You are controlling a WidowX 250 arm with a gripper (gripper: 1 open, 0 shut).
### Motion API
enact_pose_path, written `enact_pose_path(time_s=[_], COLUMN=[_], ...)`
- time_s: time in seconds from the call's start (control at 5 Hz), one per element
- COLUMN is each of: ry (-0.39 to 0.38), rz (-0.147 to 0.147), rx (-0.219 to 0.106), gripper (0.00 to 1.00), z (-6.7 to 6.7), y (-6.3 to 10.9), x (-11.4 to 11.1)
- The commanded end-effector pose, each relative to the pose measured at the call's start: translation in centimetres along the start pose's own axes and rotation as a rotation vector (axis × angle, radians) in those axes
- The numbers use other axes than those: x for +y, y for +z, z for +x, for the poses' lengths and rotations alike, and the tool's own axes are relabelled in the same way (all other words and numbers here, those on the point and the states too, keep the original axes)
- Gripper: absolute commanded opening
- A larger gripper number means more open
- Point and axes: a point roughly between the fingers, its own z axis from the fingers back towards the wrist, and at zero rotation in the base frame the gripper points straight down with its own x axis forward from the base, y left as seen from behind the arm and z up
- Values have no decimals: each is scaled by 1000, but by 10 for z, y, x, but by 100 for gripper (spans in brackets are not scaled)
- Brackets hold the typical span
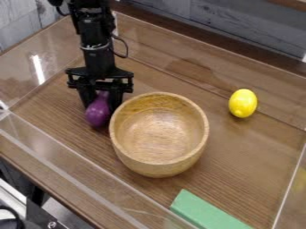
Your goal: Remove the purple eggplant from inside the brown bowl and put it on the table
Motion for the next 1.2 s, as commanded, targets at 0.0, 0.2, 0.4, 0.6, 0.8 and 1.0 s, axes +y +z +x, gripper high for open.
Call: enact_pose_path(time_s=[0.0,0.2,0.4,0.6,0.8,1.0], ry=[2,6,10,12,11,5], rz=[-2,-6,-9,-7,-11,-21], rx=[-54,-52,-50,-47,-53,-67], gripper=[0,0,0,100,100,100], z=[9,9,9,8,8,7], y=[17,18,19,22,33,47], x=[-3,-5,-6,-8,-12,-18])
